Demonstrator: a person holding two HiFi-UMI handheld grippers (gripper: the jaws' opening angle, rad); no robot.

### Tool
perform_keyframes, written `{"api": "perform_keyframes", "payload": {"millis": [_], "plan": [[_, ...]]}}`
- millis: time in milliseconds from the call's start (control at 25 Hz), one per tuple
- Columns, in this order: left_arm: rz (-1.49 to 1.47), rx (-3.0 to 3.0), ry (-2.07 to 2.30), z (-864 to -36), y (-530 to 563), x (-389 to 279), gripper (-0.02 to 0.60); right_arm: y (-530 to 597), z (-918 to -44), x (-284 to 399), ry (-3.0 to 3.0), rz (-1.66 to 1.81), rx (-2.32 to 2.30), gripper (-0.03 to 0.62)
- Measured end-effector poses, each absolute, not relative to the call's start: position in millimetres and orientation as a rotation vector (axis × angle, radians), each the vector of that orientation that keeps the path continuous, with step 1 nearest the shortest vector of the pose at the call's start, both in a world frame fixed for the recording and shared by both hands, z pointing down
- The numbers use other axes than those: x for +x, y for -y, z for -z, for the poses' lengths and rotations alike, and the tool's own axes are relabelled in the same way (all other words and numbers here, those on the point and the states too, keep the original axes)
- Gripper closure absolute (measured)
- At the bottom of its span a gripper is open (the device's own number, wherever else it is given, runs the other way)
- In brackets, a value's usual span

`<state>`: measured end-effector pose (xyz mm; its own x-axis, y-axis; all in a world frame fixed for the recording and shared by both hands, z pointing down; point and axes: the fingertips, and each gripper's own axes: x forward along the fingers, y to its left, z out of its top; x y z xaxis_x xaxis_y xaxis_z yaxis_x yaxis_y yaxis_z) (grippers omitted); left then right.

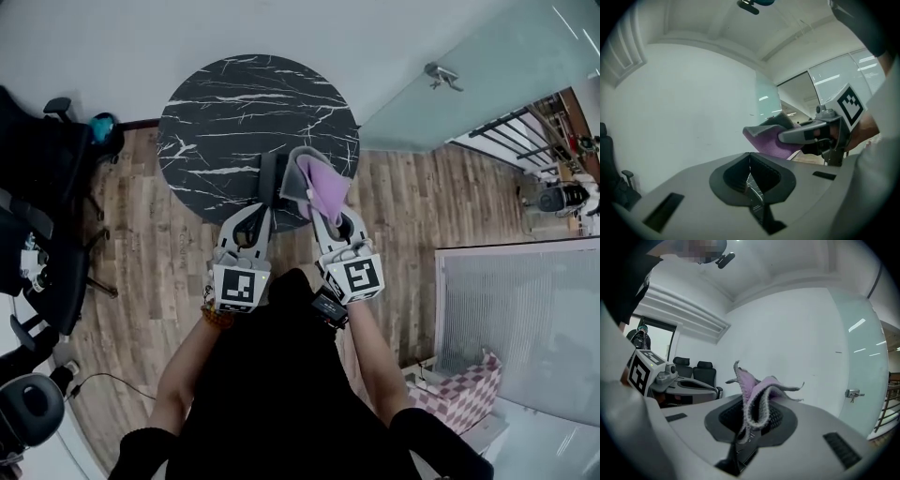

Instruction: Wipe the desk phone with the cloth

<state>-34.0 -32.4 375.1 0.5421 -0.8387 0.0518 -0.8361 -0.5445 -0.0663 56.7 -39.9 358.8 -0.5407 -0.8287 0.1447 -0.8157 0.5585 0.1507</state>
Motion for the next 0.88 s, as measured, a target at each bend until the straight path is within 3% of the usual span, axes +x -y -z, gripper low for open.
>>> {"api": "perform_keyframes", "payload": {"millis": [280, 600, 880], "plan": [[0.173, -2.719, -1.421, -378.7, 62.6, -20.2, 0.569, 94.9, -372.7, 61.5, 2.658, -0.002, 1.333, 0.539], [0.175, -2.702, -1.533, -382.0, 102.0, -21.7, 0.568, 158.6, -405.6, 36.8, 2.654, 0.182, 0.948, 0.539], [0.184, -2.798, -1.76, -435.6, 126.4, -40.8, 0.569, 212.2, -461.4, 28.1, 2.463, 0.351, 0.889, 0.539]]}}
